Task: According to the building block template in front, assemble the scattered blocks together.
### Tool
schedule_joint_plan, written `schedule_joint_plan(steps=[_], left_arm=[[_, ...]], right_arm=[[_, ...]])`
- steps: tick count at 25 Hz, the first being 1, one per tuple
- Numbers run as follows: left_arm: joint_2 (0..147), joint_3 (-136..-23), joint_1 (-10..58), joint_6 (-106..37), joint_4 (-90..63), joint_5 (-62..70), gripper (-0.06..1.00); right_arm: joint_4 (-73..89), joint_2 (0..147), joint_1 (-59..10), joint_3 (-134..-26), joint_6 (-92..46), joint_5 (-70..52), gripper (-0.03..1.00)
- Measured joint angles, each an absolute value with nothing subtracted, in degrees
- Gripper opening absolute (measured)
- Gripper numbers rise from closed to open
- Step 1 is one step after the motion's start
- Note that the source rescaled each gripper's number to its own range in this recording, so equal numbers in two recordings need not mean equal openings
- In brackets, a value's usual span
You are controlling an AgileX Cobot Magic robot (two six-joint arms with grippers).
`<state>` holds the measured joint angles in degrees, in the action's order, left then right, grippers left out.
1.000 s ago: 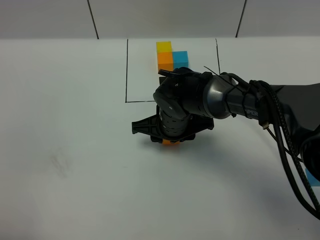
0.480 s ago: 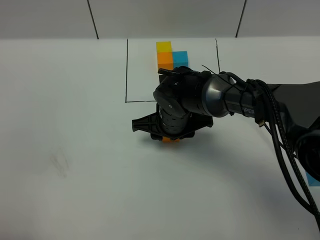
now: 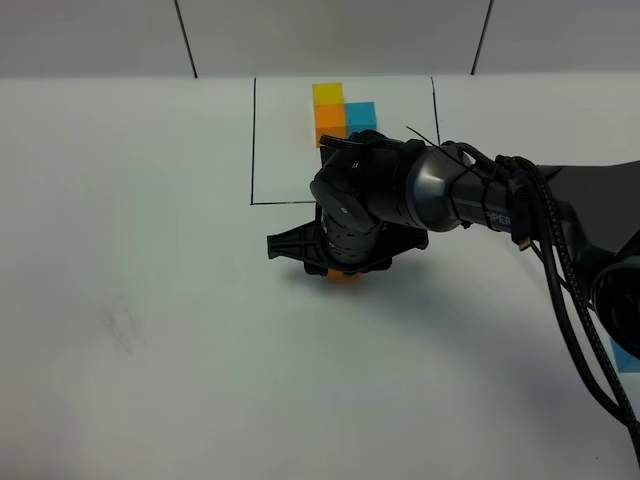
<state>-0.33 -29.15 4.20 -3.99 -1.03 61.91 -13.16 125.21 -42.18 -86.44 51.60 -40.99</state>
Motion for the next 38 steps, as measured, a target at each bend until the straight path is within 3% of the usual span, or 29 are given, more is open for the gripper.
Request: schedule_joint_plan(steps=[38], left_arm=[[-0.3,-29.1,4.2,-4.0,-1.0,61.9,0.60]], right_arm=[[-14.3,125.9,-42.0,-86.8,47.8,-41.0,0.00]])
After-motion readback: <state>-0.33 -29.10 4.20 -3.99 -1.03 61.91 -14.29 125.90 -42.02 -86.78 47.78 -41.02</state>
